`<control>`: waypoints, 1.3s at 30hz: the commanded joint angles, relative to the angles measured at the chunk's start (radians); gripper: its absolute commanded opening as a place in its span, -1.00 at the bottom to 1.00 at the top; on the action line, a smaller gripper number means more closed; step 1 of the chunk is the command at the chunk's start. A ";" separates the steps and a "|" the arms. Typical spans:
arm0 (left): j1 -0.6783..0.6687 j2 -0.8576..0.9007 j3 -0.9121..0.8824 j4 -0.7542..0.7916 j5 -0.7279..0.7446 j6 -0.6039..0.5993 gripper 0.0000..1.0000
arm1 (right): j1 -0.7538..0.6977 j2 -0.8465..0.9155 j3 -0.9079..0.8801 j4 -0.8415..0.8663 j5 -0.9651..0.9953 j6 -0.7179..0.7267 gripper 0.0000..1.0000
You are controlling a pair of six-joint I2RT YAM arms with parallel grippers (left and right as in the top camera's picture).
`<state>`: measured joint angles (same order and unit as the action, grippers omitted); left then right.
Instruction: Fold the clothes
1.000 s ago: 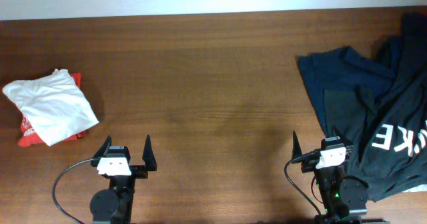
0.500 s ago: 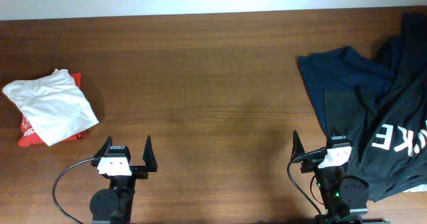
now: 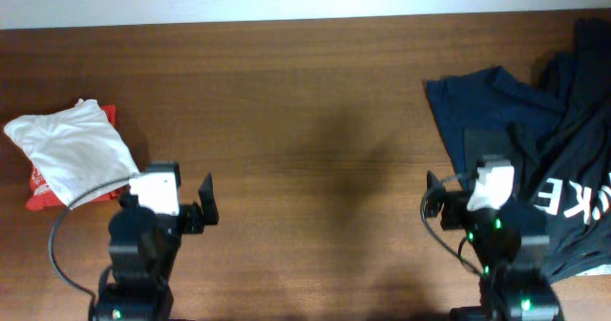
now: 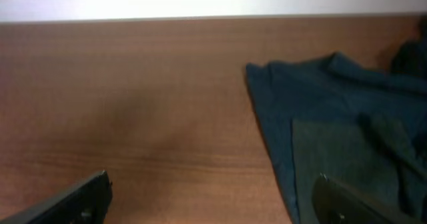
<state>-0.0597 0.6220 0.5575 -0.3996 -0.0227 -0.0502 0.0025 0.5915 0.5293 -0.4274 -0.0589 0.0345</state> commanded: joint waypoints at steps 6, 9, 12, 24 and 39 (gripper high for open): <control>0.004 0.175 0.122 -0.066 0.056 -0.002 0.98 | -0.017 0.691 0.522 -0.267 0.054 -0.057 0.97; 0.004 0.174 0.122 -0.066 0.057 -0.002 0.98 | -0.058 0.856 0.578 -0.161 0.188 -0.052 0.97; 0.004 0.175 0.122 -0.066 0.056 -0.002 0.98 | -0.174 0.985 0.577 -0.030 0.244 -0.052 0.97; 0.004 0.175 0.122 -0.066 0.056 -0.003 0.98 | -0.491 1.298 0.577 0.214 0.115 -0.025 0.74; 0.004 0.175 0.122 -0.066 0.056 -0.003 0.99 | -0.493 1.315 0.575 0.219 0.115 -0.026 -0.25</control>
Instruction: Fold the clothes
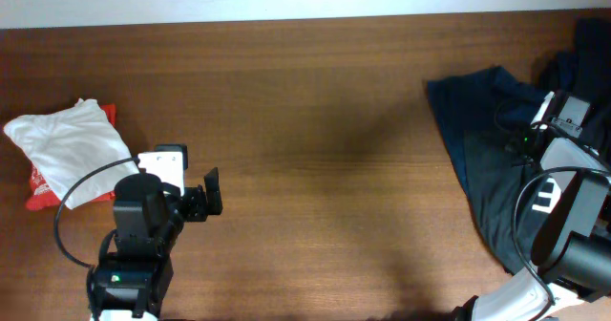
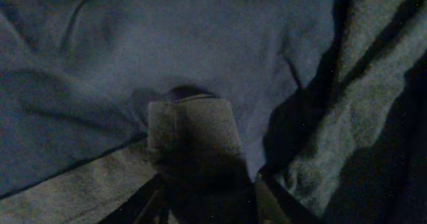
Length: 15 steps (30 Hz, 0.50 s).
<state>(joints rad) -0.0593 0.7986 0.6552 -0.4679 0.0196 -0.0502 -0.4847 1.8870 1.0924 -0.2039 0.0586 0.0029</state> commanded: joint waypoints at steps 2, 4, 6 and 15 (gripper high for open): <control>0.003 -0.001 0.024 0.002 0.014 -0.003 0.98 | -0.007 0.019 0.012 -0.006 -0.002 0.006 -0.59; 0.003 -0.001 0.024 0.002 0.014 -0.003 0.98 | -0.006 0.019 0.013 -0.008 -0.016 0.006 -0.81; 0.003 -0.001 0.024 0.002 0.014 -0.003 0.98 | -0.005 -0.015 0.037 -0.021 -0.130 0.006 -0.92; 0.003 -0.001 0.024 0.003 0.014 -0.003 0.98 | 0.388 -0.249 0.334 -0.557 -0.316 0.006 -0.92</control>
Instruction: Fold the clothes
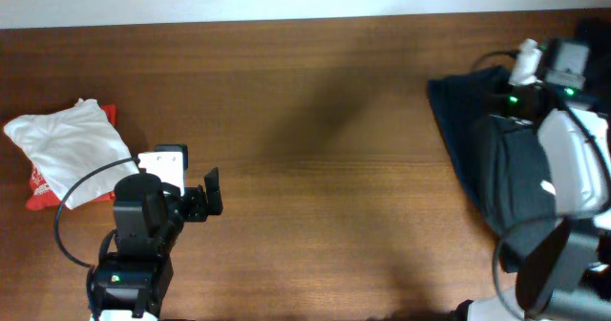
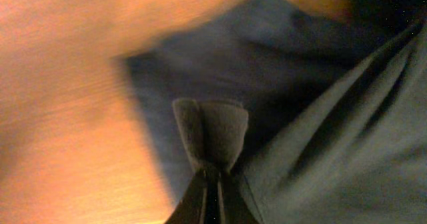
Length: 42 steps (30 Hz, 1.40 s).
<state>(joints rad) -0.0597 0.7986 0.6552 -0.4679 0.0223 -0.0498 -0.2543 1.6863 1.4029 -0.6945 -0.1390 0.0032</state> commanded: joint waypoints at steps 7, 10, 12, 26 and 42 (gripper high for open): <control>0.004 -0.001 0.024 0.003 0.011 -0.003 0.98 | 0.746 -0.034 0.022 0.040 -0.138 0.067 -0.92; 0.004 -0.001 0.024 0.003 0.012 -0.003 0.98 | 0.855 -0.019 0.022 0.231 -0.076 0.111 -0.65; 0.004 -0.001 0.024 0.003 0.012 -0.003 0.98 | 0.883 -0.005 0.022 0.306 0.022 0.111 -0.17; -0.022 0.259 0.024 0.048 0.375 -0.146 0.98 | 0.325 -0.148 0.023 -0.283 0.248 0.111 0.64; -0.294 0.928 0.024 0.561 0.455 -0.583 0.78 | 0.194 -0.148 0.022 -0.353 0.142 0.110 0.67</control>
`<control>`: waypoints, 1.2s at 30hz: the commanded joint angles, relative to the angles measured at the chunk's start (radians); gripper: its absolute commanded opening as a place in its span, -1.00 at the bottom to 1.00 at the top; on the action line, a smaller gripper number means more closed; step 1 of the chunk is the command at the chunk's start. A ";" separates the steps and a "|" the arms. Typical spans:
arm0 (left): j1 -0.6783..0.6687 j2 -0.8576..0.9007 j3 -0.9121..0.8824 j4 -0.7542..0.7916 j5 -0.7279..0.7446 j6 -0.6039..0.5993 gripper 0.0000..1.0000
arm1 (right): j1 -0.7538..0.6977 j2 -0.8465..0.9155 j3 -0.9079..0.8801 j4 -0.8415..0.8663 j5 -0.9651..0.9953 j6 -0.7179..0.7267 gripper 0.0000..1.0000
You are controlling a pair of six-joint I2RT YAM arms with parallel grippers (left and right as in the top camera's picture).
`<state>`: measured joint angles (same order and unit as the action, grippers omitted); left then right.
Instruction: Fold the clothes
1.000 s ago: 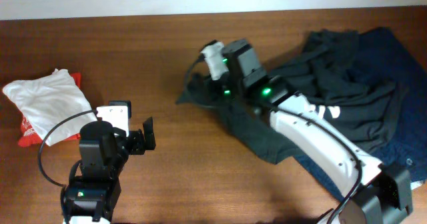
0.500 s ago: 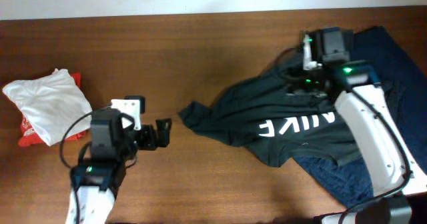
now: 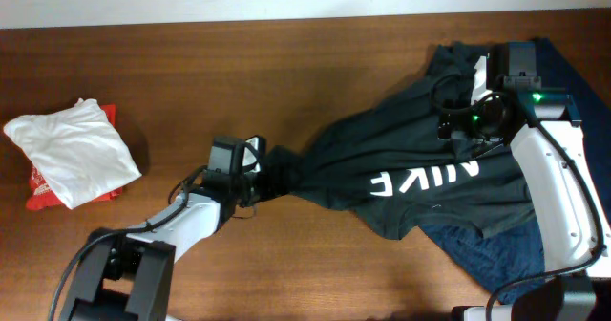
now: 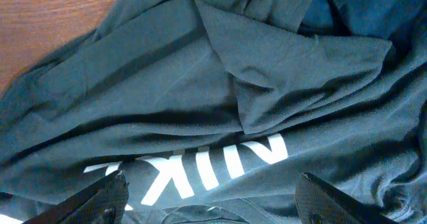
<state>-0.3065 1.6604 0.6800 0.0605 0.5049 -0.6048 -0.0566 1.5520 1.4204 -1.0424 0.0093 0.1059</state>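
A black shirt with white lettering lies stretched from the table's middle to the right; its lettering also fills the right wrist view. Its left end bunches to a point inside my left gripper, which looks shut on it, low over the wood. My right gripper hovers over the shirt's upper right part. In the wrist view this gripper is open wide, with only the fingertips showing at the bottom corners and nothing between them. A navy garment lies under the shirt at the right.
A folded white cloth rests on a red item at the table's left edge. More navy fabric reaches the right edge behind my right arm. Bare wooden tabletop runs between the white cloth and the shirt.
My left gripper was open and empty at the front left; it now holds the black shirt's end at the table's middle. The right gripper was shut at the pile's far corner and is now open over the stretched shirt.
Both grippers stood open at the table's front with dark clothes heaped at the right. Then my right gripper was shut down among the dark fabric, then shut at the pile's far edge. Now the black shirt is pulled out leftward, held by my left gripper.
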 commanded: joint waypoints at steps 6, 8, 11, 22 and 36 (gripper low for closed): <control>-0.091 0.105 0.000 0.195 -0.137 -0.090 -0.99 | -0.004 -0.013 0.005 -0.010 -0.006 0.008 0.68; -0.072 0.101 0.000 0.274 -0.146 -0.087 -0.99 | -0.004 -0.013 0.005 -0.010 -0.005 0.007 0.68; 0.001 0.026 0.019 0.261 -0.116 0.000 -0.99 | -0.005 -0.012 0.005 -0.010 0.006 0.007 0.68; 0.499 -0.154 0.294 -0.114 -0.262 0.218 0.98 | -0.056 -0.012 0.005 -0.010 -0.002 0.008 0.69; 0.269 -0.009 0.187 -0.681 -0.309 0.097 0.98 | -0.056 -0.002 0.004 -0.010 -0.002 0.008 0.71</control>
<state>-0.0246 1.6047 0.8906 -0.6559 0.2958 -0.4431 -0.1081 1.5524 1.4204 -1.0512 0.0093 0.1055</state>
